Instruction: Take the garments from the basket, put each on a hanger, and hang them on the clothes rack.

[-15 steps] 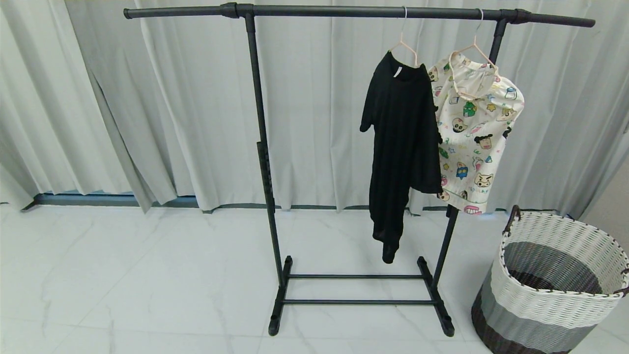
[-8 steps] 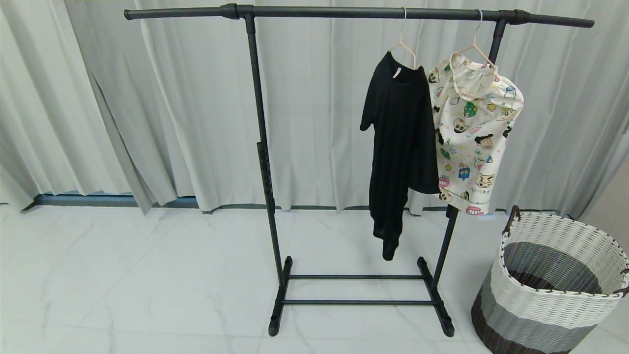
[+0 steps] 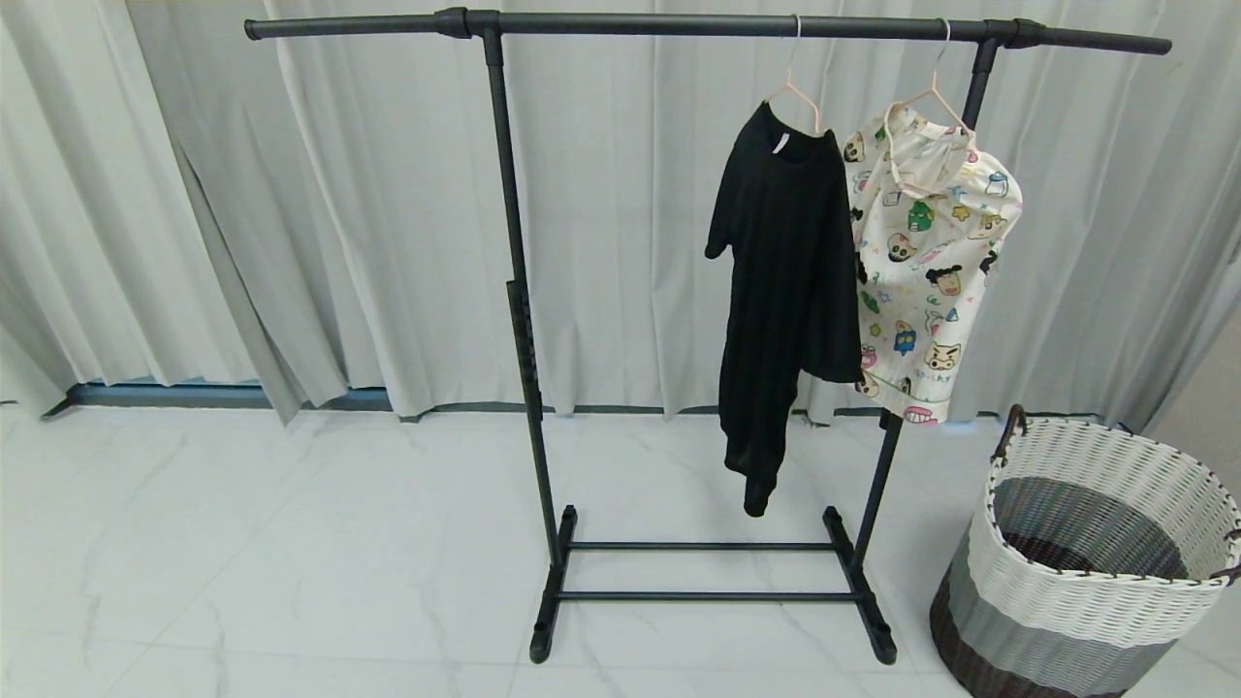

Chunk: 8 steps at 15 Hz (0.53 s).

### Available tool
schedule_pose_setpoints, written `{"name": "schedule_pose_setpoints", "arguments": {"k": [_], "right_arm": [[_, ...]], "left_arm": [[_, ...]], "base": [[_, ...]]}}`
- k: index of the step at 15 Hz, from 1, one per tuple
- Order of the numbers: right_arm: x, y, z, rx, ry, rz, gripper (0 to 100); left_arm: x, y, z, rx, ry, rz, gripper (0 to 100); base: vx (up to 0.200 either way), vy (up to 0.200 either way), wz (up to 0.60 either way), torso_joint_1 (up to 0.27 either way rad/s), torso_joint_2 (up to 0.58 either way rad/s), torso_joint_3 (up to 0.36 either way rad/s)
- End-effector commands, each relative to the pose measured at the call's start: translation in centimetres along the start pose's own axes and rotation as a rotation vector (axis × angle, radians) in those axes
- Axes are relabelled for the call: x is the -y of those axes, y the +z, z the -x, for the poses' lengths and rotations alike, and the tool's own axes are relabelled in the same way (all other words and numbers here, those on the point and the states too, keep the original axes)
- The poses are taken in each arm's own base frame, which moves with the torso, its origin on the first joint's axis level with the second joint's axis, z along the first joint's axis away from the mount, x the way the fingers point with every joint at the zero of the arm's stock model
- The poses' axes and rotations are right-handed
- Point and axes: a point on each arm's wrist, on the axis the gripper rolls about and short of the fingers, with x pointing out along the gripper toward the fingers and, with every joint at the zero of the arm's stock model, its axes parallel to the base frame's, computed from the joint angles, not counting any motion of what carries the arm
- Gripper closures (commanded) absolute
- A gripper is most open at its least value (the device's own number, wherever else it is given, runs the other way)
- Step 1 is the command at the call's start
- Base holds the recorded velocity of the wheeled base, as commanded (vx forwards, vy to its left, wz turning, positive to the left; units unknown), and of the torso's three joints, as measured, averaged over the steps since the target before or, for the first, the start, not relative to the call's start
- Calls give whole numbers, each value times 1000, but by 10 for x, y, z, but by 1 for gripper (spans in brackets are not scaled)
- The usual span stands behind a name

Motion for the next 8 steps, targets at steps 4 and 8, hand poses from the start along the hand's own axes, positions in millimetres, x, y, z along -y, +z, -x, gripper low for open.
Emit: {"name": "schedule_pose_setpoints", "arguments": {"k": [4,8], "right_arm": [[0,0,1,13,-2,-4,0],[0,0,1,14,-3,-5,0]], "left_arm": [[-1,-1,-9,-89,-49,43,0],[-4,-5,6,53,27,137,0]], "base": [[0,0,0,0,0,0],[0,0,0,0,0,0]]}}
